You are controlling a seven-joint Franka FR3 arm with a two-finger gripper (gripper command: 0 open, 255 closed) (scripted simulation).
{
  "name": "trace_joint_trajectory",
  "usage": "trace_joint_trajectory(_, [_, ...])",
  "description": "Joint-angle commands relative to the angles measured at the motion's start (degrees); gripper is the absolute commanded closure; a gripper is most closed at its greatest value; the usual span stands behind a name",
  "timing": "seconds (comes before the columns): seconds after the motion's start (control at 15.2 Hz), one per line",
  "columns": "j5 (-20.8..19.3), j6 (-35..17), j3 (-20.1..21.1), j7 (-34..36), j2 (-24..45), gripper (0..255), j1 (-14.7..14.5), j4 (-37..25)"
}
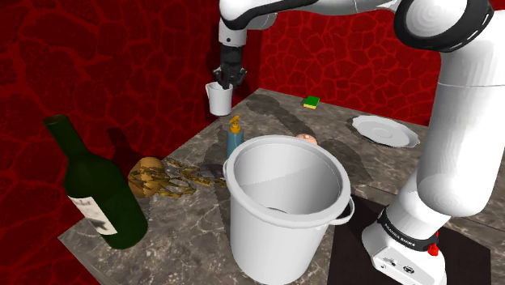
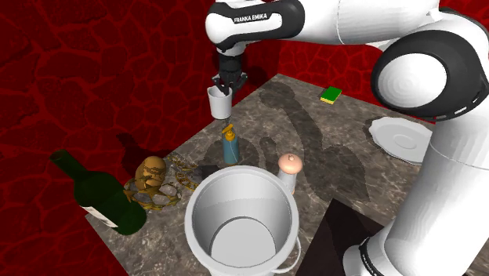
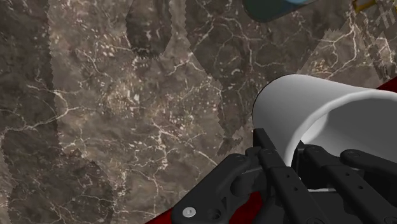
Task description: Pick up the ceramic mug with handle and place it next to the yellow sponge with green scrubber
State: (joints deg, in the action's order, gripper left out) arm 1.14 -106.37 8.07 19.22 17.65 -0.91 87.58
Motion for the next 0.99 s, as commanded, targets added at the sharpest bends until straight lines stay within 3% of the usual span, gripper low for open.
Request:
trace_joint_trajectory(0.0, [-0.03, 1.73, 0.02, 0.11, 0.03, 255, -0.05, -1.77])
trace_joint_trajectory(0.33, [-0.06, 5.39, 0.05, 0.27, 0.07, 255, -0.11, -5.48])
trace_joint_trajectory(0.92, [1.88, 3.44, -3.83, -11.06, -7.2, 255, 7.21, 4.31])
